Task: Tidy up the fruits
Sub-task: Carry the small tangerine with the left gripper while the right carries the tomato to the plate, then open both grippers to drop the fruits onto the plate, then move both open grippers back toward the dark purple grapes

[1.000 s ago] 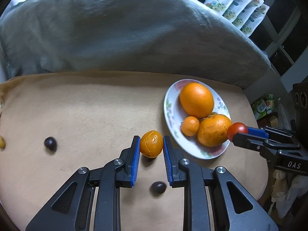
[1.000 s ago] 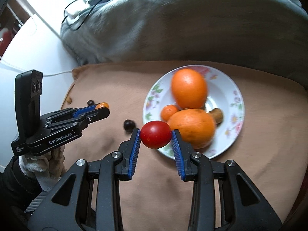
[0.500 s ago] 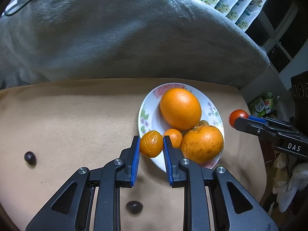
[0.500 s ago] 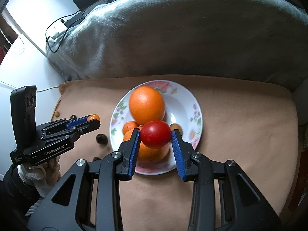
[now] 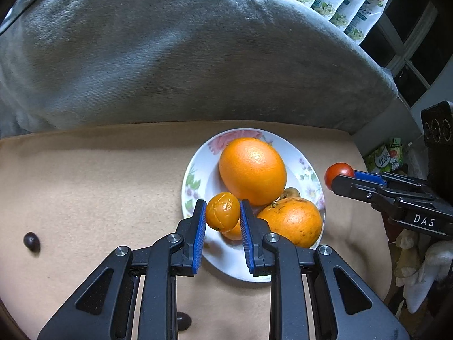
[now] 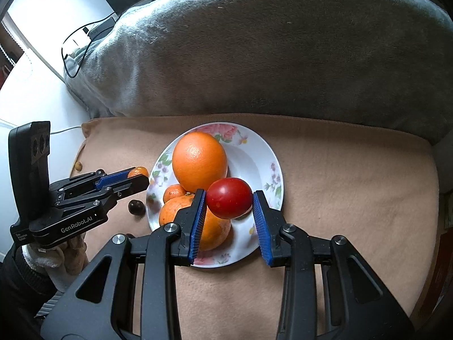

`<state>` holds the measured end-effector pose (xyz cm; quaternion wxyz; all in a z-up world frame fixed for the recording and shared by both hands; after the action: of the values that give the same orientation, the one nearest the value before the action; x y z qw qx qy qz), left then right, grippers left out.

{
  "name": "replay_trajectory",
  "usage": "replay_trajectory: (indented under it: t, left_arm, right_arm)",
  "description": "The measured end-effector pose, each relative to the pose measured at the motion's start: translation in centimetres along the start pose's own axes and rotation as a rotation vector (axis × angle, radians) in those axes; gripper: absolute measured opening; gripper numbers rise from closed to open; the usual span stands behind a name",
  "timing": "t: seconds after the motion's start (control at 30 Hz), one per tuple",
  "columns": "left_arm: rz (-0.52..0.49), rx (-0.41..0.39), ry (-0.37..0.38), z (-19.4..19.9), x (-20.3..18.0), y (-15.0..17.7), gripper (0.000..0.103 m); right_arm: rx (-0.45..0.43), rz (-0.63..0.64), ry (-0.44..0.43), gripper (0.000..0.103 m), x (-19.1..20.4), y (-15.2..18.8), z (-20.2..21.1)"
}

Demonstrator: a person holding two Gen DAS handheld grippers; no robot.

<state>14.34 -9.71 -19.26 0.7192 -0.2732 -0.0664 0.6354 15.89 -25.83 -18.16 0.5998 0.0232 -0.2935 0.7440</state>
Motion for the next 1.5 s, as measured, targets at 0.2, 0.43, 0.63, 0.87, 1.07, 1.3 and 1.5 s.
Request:
replay_trajectory:
  t: [0.2,0.43,0.63,0.87,1.07,1.3,1.5]
  left_arm:
    - [-0.001,-0.002,0.002,-0.1,-0.3,0.0,0.022]
    - [-0.016,-0.004,0.009,0.2,-0.5,-0.1,0.022]
    - [-0.032,-0.017,0.011,0.6,-0.8,-0.1,0.033]
    - [-0.044,-0.033,0.001,1.1,-1.2,-0.2,0.064]
    - [-0.059,-0.035,-0.033,1.6,-1.3,0.0,0.070]
    - [-0.063,-0.035,-0.062,2.6,-0.9,0.3,0.071]
    - [-0.061,-0.042,-0.071,3.6,-0.2,0.6,0.071]
  right_arm:
    - [-0.005,0.007,-0.008,0.035,0.1,0.0,0.0]
    - [-0.025,0.005,-0.009,0.045,0.3,0.0,0.5]
    - [-0.046,0.002,0.000,0.059,0.3,-0.3,0.9]
    - [-0.060,-0.004,0.020,0.072,0.3,-0.5,1.4]
    - [-0.070,0.003,0.050,0.076,0.7,-0.5,1.8]
    - [-0.081,0.001,0.075,0.076,1.2,-0.4,2.1]
    - [-0.091,-0.012,0.091,0.076,1.7,-0.2,2.5]
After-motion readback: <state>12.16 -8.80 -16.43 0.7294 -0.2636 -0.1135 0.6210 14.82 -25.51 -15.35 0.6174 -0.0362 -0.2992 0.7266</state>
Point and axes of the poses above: each gripper's, at about its wrist camera, not at the fingertips, and z roughly against the way its jaws point, x to its left, y to its underside, the point moved 5 cm from there along -z, roughly the way its jaws point, and after that the axes turned 3 degrees about -z, right-handed, at the moved point
